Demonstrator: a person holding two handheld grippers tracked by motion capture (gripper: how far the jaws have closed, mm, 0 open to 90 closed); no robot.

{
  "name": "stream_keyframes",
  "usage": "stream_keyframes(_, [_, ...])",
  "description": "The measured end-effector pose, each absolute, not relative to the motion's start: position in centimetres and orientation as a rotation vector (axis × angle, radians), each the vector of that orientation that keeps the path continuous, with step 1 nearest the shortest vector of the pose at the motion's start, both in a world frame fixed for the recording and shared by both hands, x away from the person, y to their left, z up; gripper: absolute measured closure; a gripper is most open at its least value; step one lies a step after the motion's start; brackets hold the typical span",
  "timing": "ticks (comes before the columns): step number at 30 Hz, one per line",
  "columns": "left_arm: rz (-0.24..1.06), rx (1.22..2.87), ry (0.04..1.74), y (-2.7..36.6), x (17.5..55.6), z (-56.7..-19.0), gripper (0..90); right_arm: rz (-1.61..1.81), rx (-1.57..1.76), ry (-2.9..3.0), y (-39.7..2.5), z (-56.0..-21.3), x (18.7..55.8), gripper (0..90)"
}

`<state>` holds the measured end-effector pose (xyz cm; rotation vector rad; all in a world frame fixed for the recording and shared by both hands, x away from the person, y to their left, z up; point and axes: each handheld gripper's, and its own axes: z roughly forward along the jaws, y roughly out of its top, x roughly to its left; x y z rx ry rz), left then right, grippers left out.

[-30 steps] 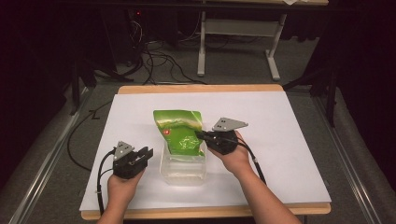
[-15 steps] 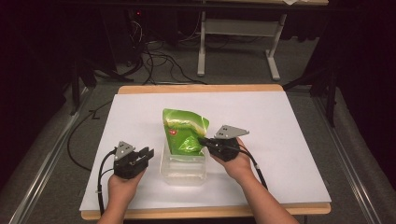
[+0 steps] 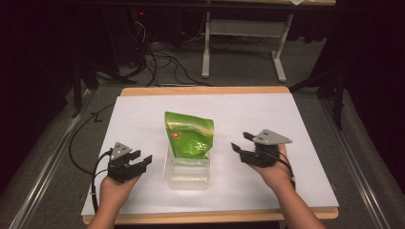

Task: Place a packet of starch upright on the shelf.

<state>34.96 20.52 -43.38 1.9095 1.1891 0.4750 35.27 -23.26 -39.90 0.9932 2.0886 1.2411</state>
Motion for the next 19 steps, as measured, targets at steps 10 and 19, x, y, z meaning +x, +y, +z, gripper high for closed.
stream_keyframes(10, [0.414, 1.783, 1.305, 23.6, 34.3, -44.8, 43.7, 1.047, 1.229, 1.937, -32.8, -42.8, 32.3, 34.2])
stream_keyframes(19, [0.423, 1.813, 1.322, 23.1, 34.5, -44.6, 45.6, 1.097, 1.221, 1.965, -32.0, -43.0, 32.7, 34.1])
